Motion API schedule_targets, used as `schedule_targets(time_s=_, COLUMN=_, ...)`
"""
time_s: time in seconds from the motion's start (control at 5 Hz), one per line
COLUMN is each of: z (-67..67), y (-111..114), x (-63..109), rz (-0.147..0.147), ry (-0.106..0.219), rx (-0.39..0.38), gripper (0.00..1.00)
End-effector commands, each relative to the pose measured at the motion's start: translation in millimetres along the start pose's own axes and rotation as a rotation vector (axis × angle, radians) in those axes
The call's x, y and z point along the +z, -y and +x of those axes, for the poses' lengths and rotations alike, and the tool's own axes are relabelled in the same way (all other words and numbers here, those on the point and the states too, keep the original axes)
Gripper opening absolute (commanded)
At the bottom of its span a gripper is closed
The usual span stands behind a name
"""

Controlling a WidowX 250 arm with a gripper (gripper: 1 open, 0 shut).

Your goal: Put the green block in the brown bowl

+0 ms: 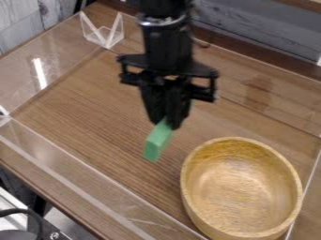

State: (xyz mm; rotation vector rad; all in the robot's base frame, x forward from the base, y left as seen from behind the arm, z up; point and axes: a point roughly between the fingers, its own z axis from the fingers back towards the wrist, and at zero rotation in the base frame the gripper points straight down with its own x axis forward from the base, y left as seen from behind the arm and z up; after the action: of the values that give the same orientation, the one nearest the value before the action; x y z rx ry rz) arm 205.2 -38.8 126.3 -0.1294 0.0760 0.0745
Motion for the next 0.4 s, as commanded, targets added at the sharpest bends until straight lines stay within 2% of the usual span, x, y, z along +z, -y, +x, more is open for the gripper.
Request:
schedule_targets(time_s=0.0, z=-3.2, y=42, x=4.8, rz=-0.005, ry=0.061, rx=-0.041, gripper=0.0)
schedule_targets(time_s=0.2, z=-12.8, y=89, x=-10.2, rz=-0.003, ry=0.063, rx=-0.072, gripper=0.0)
